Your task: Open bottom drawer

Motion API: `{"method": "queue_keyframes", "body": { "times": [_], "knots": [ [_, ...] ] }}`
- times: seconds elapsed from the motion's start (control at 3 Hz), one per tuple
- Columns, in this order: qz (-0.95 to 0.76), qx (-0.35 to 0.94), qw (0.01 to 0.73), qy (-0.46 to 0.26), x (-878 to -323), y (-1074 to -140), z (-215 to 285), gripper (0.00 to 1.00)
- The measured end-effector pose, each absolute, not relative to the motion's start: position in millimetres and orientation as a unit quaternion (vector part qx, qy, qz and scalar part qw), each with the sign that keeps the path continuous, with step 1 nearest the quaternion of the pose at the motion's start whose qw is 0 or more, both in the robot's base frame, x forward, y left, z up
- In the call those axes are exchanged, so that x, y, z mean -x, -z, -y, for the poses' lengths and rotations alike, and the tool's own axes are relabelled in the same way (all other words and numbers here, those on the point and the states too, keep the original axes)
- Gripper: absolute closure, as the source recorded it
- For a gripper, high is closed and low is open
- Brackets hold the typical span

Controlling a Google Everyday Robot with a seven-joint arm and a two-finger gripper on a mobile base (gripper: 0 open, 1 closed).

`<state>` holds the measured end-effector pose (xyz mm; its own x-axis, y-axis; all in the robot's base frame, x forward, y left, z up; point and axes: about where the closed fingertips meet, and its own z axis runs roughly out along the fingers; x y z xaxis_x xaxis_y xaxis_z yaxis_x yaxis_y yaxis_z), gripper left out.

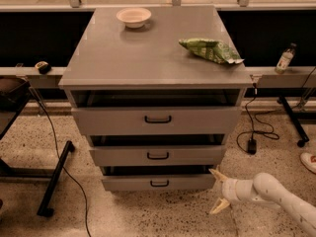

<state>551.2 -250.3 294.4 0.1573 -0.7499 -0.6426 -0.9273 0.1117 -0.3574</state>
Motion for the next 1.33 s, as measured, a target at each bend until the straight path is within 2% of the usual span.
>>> {"method": "queue_keyframes", "body": {
  "times": [0.67,1.33],
  "knots": [
    [-0.633,0.675,0.36,-0.119,-554.1,-261.9,237.8,0.0],
    [-0.601,0.721,0.338,-0.076,-559.4,-215.1,200.9,0.0]
  ]
}}
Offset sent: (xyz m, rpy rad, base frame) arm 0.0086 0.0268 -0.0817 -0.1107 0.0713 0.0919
